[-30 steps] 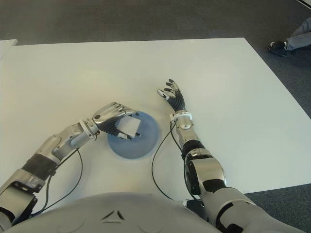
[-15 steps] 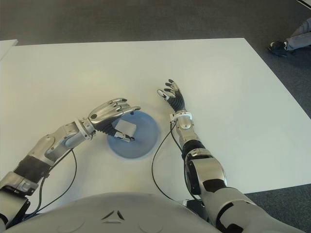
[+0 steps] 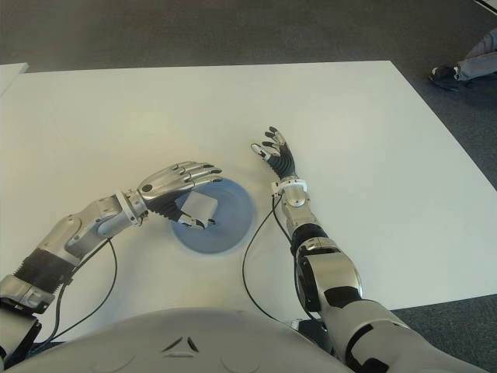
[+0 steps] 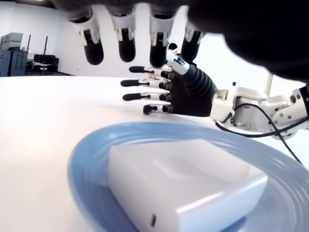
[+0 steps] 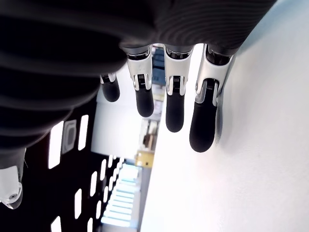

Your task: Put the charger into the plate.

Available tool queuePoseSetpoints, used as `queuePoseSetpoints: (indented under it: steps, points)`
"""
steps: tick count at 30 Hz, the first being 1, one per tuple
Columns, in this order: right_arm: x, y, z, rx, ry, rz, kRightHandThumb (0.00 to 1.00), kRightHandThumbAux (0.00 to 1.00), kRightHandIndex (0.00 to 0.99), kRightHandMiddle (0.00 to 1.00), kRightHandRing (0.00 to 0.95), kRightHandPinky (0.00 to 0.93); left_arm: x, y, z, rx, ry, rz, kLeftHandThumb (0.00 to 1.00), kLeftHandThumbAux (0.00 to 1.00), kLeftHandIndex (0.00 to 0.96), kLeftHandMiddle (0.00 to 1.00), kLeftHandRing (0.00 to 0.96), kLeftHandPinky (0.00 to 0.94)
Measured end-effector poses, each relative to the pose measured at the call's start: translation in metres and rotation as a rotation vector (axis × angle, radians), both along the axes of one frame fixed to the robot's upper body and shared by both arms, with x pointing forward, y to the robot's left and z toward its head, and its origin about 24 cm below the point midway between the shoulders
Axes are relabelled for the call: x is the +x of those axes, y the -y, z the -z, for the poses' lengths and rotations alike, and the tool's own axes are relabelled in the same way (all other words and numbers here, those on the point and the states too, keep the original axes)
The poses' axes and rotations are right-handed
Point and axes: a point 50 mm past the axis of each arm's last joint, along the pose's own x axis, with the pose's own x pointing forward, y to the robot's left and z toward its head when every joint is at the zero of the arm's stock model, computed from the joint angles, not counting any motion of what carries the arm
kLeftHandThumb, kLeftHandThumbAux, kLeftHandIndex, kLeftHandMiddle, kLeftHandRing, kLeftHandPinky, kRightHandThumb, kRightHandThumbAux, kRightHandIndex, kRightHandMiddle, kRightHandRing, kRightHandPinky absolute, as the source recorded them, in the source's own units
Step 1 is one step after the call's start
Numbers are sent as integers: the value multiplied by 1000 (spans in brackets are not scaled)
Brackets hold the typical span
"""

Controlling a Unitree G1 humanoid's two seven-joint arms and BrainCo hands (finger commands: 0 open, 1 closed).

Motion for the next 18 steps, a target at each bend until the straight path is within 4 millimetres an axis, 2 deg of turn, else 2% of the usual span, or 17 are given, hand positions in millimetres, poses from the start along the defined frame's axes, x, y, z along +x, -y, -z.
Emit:
queuePoseSetpoints:
  steps: [2,4,6,9,13,15,18]
  points:
    - [0,0,0,0,0,0,75,508,0,155,218,156,2,-2,-2,-9,2,-11,155,284,0,26,24,73]
    - [0,0,0,0,0,0,74,507,0,155,217,152,5,-5,-4,-26,1,-27,186,332,37,99,94,133]
    - [0,0,0,0,-1,0,73,505,0,155,217,149,10,-9,-6,-42,9,-44,264,399,106,207,200,220]
    - [0,0,0,-1,-1,-1,73,503,0,156,217,149,22,-16,-13,-91,45,-75,328,447,190,295,284,294]
    - [0,-1,0,-1,0,-4,73,502,0,152,213,156,36,-25,-27,-232,73,-134,405,501,268,345,328,333]
    - [1,-2,-1,-2,5,-8,71,503,0,142,201,163,40,-27,-34,-335,64,-157,472,543,307,364,350,361]
    - [3,-2,-4,-5,14,-11,69,504,0,137,195,167,42,-24,-39,-486,23,-171,508,566,327,375,363,378]
